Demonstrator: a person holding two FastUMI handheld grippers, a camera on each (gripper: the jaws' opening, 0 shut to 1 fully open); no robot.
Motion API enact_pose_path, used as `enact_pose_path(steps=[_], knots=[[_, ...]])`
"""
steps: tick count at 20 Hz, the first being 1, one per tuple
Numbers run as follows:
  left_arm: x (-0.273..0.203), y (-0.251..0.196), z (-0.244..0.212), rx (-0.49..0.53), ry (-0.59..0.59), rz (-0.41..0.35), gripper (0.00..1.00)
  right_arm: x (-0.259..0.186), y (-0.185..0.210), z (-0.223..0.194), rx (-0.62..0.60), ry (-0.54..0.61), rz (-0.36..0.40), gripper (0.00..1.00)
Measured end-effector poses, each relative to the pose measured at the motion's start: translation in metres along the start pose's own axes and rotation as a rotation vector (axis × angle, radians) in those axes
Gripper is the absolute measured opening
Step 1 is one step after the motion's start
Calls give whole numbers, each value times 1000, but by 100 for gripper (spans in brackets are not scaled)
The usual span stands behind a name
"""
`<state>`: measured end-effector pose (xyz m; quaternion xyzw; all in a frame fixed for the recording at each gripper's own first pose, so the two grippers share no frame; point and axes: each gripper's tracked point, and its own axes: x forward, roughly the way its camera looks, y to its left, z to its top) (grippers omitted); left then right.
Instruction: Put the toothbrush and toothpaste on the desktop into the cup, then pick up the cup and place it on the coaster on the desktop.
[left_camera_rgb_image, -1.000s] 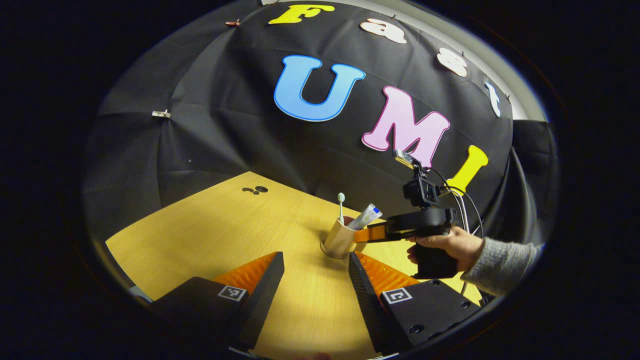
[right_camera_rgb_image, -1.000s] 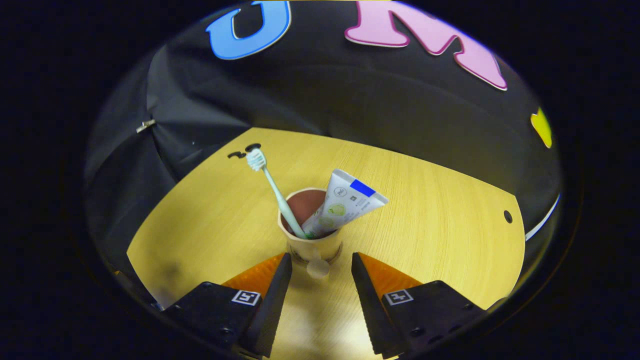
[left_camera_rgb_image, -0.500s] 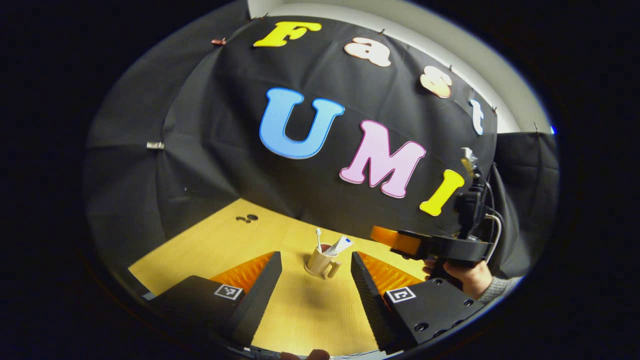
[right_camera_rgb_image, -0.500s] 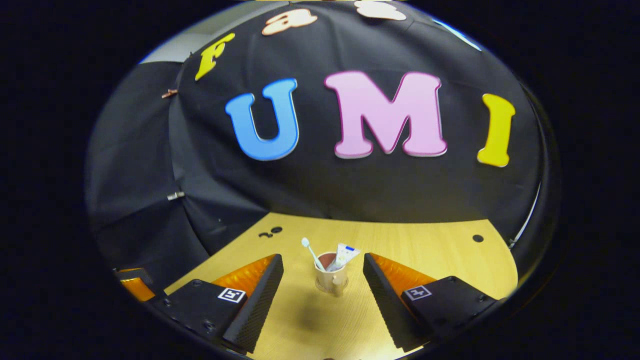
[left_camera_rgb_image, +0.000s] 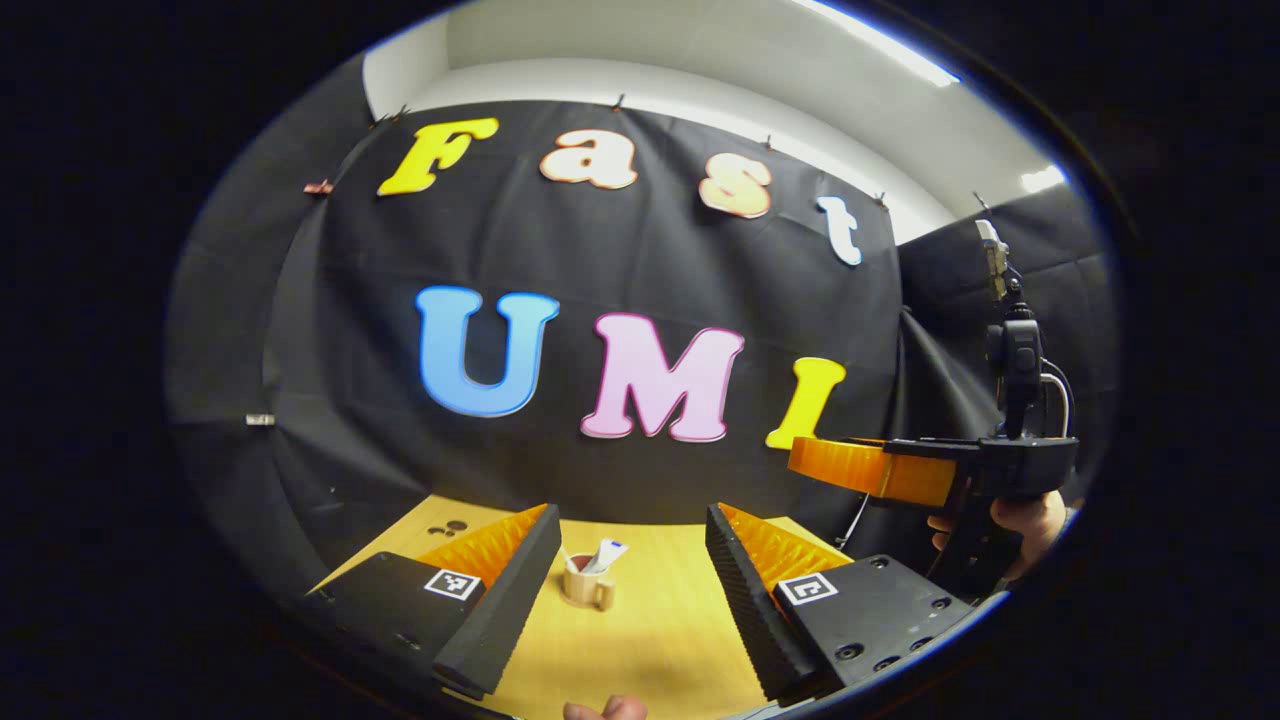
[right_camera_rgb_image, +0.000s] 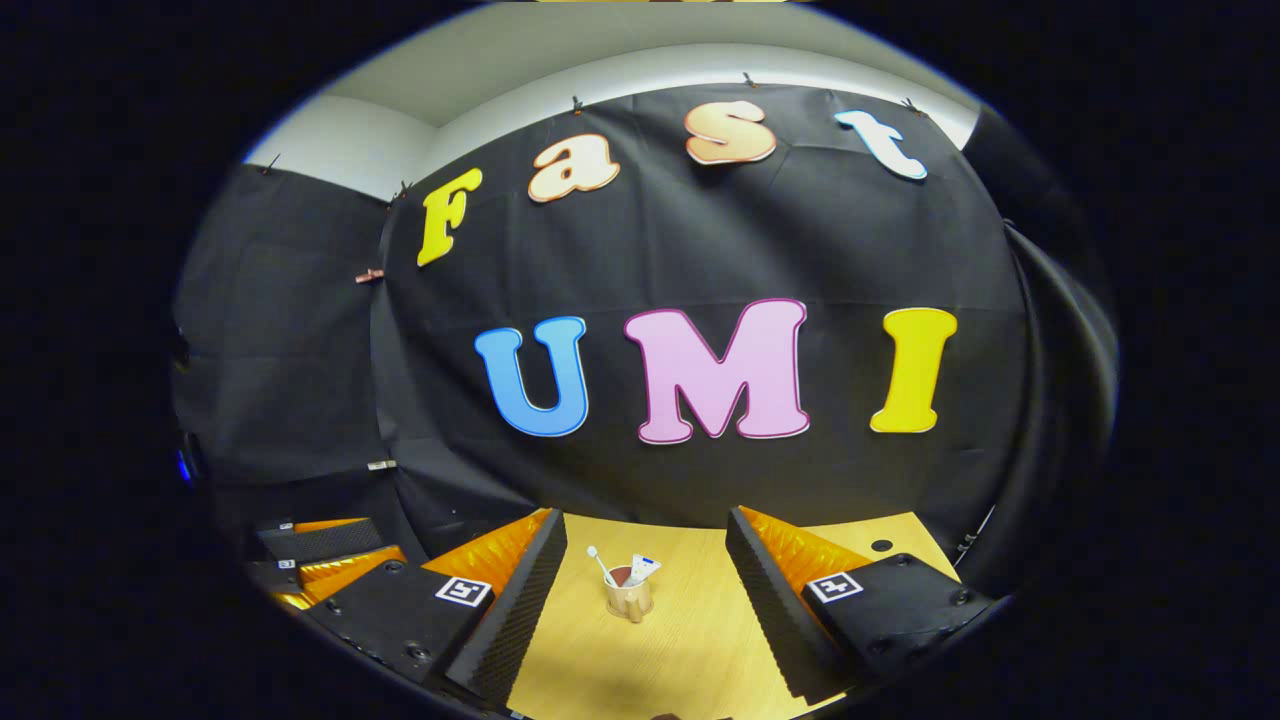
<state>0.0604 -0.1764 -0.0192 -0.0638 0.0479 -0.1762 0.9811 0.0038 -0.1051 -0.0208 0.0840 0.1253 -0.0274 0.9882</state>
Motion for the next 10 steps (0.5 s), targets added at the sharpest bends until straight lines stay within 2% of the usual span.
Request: enact_pose_path(steps=[3, 6, 7, 8, 10], knots=[[8, -67, 12, 48, -41, -24, 93, -42, -49, 23, 6, -57, -13, 98], [14, -131, 14, 79, -67, 6, 96, -95, -100, 29, -6, -82, -16, 100], [15, -150, 16, 81, -76, 20, 89, -109, -119, 28, -12, -82, -18, 98], [17, -168, 13, 85, -76, 31, 96, -122, -136, 28, -18, -80, -16, 98], [19, -198, 9, 91, -76, 51, 97, -143, -164, 26, -27, -81, -5, 98]])
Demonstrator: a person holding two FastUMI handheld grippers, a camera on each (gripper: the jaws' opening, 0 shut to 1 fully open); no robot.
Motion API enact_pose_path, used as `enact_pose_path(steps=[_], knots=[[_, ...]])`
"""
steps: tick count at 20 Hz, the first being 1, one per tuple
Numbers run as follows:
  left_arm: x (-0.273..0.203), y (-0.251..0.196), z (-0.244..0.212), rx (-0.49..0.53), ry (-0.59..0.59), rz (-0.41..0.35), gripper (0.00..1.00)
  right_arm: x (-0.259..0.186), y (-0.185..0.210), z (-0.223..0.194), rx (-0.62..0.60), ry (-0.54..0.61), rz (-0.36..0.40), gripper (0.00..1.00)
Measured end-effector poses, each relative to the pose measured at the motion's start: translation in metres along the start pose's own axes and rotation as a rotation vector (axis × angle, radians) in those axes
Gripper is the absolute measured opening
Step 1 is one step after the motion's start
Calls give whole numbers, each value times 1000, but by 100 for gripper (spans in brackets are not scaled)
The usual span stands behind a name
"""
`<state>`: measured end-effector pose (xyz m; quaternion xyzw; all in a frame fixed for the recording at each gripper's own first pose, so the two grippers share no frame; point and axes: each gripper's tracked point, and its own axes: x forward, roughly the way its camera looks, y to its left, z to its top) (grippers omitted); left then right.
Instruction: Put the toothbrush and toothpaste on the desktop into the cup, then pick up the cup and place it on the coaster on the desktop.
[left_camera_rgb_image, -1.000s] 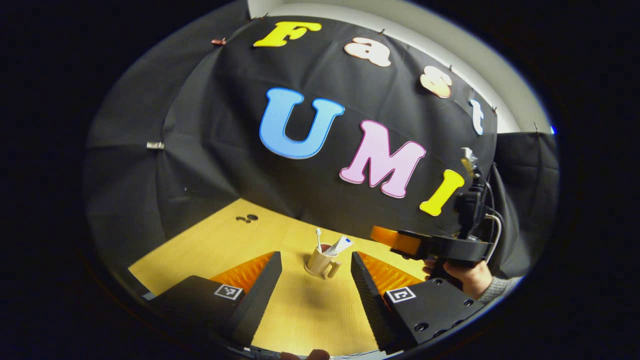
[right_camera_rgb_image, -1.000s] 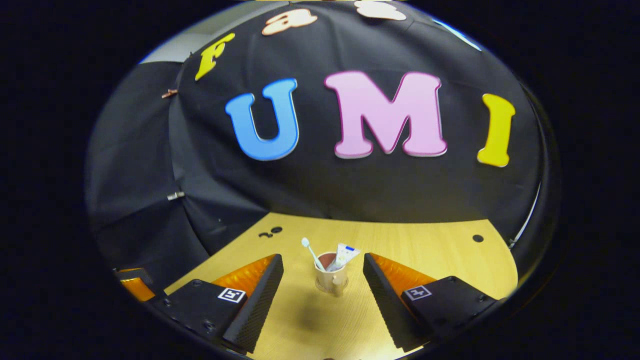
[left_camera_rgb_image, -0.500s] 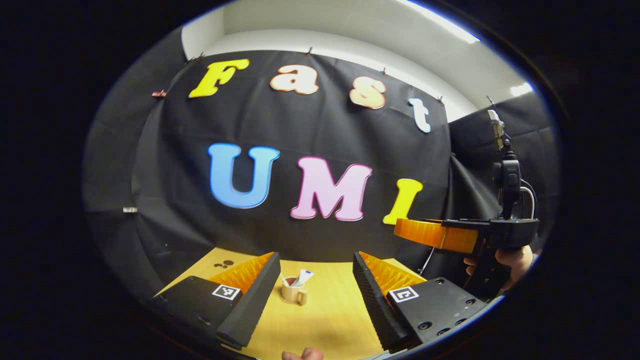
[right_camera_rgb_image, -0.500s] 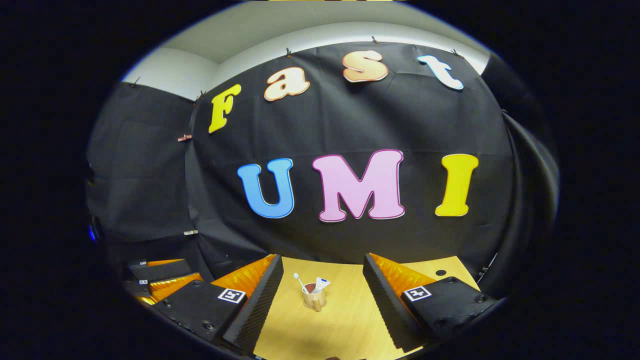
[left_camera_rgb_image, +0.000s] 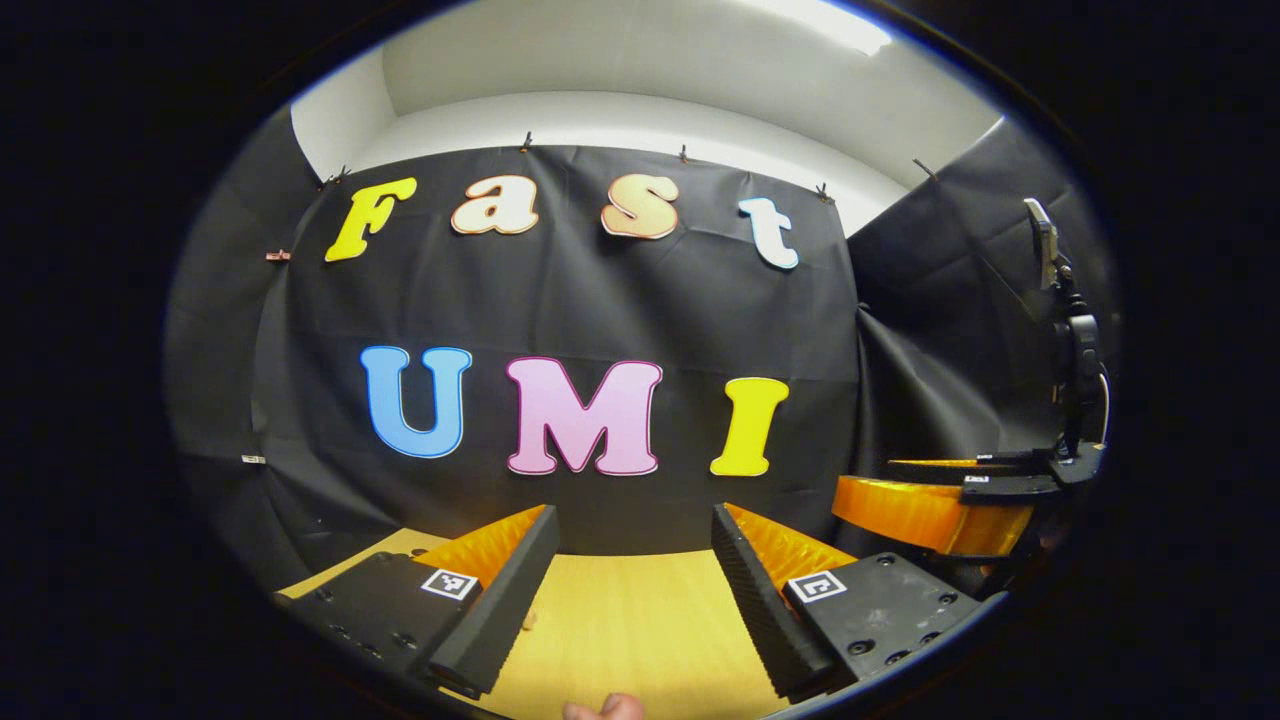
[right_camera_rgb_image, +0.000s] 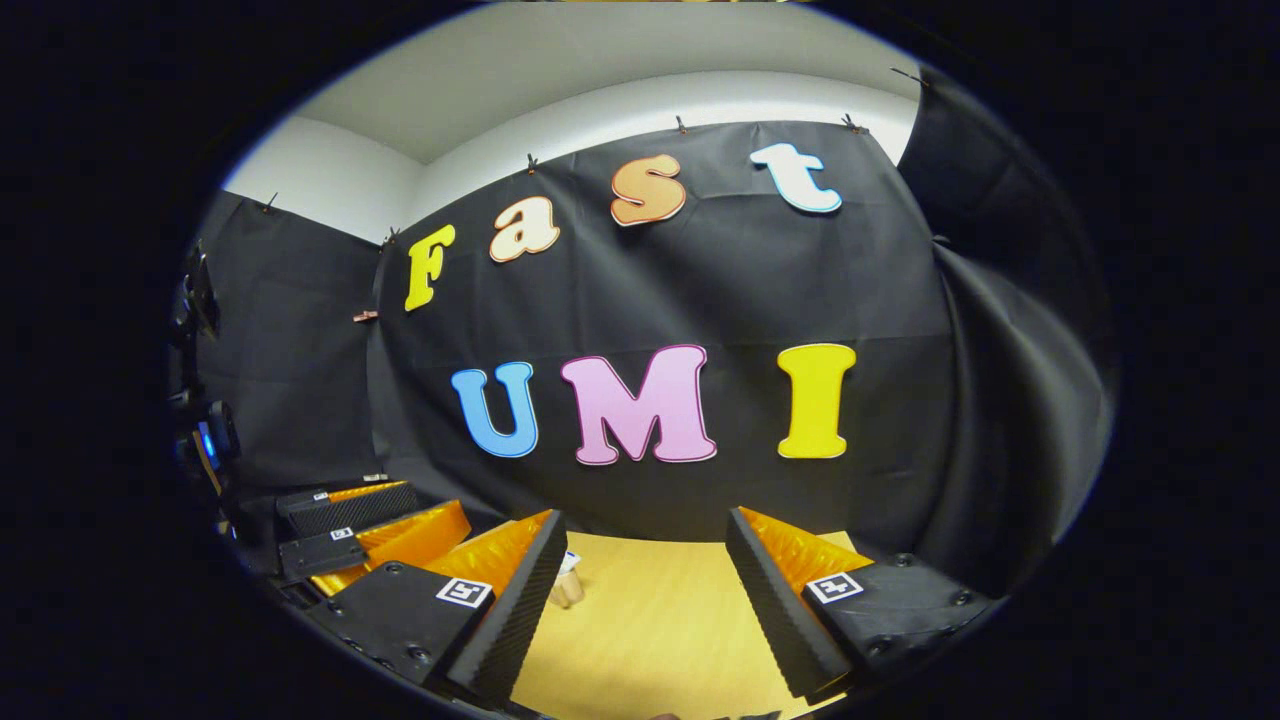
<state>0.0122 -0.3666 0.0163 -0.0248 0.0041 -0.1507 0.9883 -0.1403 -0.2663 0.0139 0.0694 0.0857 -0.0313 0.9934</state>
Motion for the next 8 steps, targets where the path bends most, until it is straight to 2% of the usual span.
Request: enact_pose_path(steps=[3, 8], knots=[[0, -26, -9, -20, 12, 31, 95, -15, -27, -5, -38, 12, 12, 98], [-1, -29, -13, -32, 30, 55, 95, -12, -36, -3, -39, 10, 29, 100]])
